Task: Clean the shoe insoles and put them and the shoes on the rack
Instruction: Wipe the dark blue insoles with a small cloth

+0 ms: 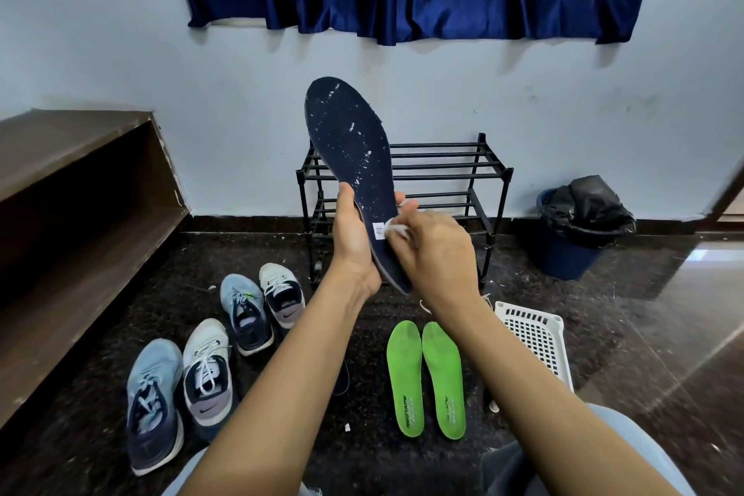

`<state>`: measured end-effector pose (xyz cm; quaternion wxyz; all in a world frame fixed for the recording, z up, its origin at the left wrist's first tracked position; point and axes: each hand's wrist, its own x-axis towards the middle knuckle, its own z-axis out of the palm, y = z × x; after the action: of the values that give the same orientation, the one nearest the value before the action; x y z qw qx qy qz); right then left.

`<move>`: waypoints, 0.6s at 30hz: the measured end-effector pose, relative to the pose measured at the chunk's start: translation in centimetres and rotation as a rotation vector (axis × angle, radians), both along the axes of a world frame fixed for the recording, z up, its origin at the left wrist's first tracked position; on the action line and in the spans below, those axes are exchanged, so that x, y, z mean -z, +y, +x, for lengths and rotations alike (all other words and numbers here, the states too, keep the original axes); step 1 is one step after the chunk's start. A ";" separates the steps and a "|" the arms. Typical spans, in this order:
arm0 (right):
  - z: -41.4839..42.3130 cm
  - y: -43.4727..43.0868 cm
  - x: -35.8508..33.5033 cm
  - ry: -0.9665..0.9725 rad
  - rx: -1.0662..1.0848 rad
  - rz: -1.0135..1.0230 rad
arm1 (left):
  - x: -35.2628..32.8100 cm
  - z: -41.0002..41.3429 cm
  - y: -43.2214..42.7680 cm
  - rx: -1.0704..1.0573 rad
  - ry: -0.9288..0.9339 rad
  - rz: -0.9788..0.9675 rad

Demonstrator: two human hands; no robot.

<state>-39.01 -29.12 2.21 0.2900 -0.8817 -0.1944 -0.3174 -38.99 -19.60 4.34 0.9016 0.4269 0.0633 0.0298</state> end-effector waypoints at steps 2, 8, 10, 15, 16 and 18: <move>0.5 0.0 -0.3 -0.030 0.039 0.068 | 0.2 -0.1 -0.4 0.039 0.004 -0.005; -0.6 0.1 0.5 0.097 -0.018 0.020 | 0.3 0.3 0.2 -0.035 -0.023 -0.041; -1.1 0.2 0.8 0.138 -0.045 0.035 | 0.2 0.3 0.6 -0.064 -0.041 -0.044; -0.6 0.1 0.6 0.048 -0.067 0.029 | -0.1 -0.1 0.1 -0.063 -0.034 -0.031; -0.3 0.1 0.3 0.013 -0.051 0.031 | 0.0 -0.2 -0.3 -0.043 -0.027 -0.021; 0.2 0.0 -0.1 -0.043 -0.006 0.050 | 0.2 -0.4 -1.0 0.000 -0.008 -0.009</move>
<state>-38.76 -29.13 2.36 0.3087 -0.8665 -0.1951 -0.3402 -39.37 -20.65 4.17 0.9038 0.4226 0.0597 0.0313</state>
